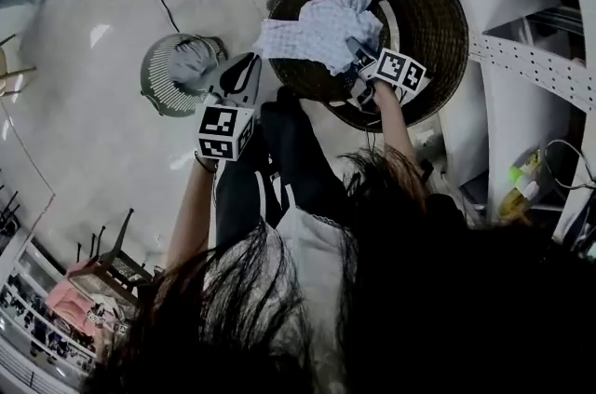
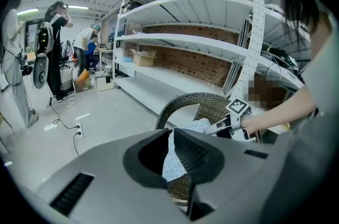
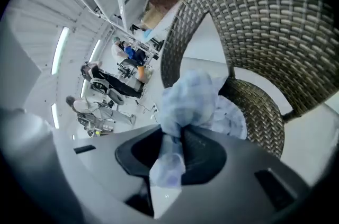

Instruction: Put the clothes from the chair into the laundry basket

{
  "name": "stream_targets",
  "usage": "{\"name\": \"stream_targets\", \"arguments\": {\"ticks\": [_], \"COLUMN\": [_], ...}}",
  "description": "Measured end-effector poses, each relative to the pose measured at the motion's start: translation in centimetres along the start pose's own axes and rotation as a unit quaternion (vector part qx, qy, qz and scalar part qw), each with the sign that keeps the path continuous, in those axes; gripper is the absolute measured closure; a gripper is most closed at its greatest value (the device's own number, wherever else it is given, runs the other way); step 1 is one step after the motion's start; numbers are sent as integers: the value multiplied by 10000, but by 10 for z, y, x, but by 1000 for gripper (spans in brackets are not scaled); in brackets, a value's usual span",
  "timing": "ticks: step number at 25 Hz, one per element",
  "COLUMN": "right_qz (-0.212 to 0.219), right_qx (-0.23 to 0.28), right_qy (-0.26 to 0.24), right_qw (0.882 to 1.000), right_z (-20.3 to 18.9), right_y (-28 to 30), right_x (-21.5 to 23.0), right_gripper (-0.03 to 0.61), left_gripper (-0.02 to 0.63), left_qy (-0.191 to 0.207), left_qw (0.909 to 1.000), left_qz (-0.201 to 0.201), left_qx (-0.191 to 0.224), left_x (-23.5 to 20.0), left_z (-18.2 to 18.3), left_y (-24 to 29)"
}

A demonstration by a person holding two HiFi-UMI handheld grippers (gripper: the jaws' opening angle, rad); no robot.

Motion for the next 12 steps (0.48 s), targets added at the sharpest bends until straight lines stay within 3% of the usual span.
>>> {"name": "stream_targets", "arguments": {"ticks": [7,12], "right_qz": [573,857], "right_qx": [83,-81], "right_qy": [30,-395], "right_qw": [9983,9955], "right_z": [10,8], "right_y": [-46,-63], "right_x": [-68,-118], "right_gripper": [479,479], "left_gripper": [572,571], "left_qy": [18,-111], "left_qw": [9989,9961], "left_qz": [321,570], "left_qx": [348,668], "left_x": [3,7], "left_z": [21,35], "left_y": [-52,-81]}}
Point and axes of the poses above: the fingertips, and each gripper's own axes: y forward along the fingers, x to its right, z out of its top, the point moved 6 cm from there along -y, backward along the fingers, and after that the axes turned 2 degrees about -z, right-handed, at the moved point
